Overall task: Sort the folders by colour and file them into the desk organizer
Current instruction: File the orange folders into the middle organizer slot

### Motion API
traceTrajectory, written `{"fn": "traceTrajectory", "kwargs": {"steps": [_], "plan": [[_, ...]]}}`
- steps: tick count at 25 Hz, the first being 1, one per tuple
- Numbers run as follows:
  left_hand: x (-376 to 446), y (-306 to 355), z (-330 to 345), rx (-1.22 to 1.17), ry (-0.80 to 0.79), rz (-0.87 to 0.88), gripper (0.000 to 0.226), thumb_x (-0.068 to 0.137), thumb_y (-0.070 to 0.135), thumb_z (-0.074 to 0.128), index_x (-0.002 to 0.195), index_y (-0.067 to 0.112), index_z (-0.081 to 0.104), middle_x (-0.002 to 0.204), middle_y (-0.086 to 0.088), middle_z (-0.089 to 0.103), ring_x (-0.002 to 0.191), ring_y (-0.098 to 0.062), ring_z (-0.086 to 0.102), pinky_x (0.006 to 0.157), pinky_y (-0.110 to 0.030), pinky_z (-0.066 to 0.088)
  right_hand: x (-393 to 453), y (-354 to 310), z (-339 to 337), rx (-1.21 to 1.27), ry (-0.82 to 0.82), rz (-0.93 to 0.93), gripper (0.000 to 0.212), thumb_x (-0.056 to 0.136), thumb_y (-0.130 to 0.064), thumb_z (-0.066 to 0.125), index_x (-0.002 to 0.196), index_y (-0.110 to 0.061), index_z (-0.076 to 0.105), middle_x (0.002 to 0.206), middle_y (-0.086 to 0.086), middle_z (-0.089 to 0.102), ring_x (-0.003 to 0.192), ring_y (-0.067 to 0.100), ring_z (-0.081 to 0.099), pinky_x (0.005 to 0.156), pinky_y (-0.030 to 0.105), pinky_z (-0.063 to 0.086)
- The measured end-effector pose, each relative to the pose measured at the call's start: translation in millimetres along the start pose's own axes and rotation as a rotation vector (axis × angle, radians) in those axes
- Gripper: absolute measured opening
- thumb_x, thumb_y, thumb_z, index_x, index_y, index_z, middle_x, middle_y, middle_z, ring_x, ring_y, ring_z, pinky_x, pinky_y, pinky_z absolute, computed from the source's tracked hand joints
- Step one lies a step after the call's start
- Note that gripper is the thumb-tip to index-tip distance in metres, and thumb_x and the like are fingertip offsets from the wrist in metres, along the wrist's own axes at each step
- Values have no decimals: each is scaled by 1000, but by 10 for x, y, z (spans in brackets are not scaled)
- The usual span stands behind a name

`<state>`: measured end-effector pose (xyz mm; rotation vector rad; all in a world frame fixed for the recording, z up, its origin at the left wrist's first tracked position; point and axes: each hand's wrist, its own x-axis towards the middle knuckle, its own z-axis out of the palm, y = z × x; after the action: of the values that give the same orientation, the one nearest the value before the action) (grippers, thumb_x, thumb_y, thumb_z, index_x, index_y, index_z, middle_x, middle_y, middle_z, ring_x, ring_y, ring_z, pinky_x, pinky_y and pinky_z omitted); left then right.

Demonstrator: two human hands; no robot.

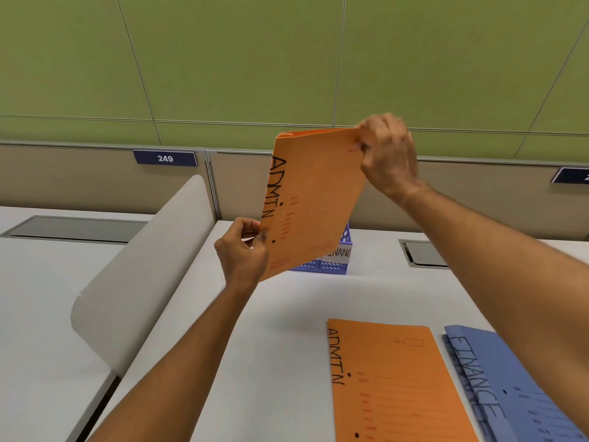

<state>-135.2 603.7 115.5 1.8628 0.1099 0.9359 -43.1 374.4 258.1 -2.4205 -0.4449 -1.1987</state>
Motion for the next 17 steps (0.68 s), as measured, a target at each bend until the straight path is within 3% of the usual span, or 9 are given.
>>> {"fn": "traceTrajectory", "kwargs": {"steps": [9, 13, 17], "plan": [[274, -165, 164, -40, -1, 45, 19, 80, 26, 76, 91, 16, 63, 91, 9, 65, 71, -2, 63, 64, -6, 49, 681, -241, 374, 34, 23, -75, 27, 85, -10, 45, 106, -8, 63, 110, 14, 61, 102, 29, 55, 75, 31, 38], [366, -203, 378, -73, -36, 50, 22, 80, 23, 76, 93, 9, 66, 89, 9, 64, 75, -10, 64, 69, -15, 54, 878, -254, 567, 28, 37, -71, 29, 85, -10, 44, 107, -9, 62, 111, 13, 62, 98, 26, 56, 75, 32, 39], [460, -230, 600, -106, -60, 64, 19, 79, 19, 77, 91, 9, 66, 87, 9, 64, 72, -2, 63, 68, -8, 53, 1046, -161, 752, -4, 18, -62, 32, 85, -13, 42, 110, -12, 63, 115, 11, 63, 104, 25, 56, 80, 30, 39]]}}
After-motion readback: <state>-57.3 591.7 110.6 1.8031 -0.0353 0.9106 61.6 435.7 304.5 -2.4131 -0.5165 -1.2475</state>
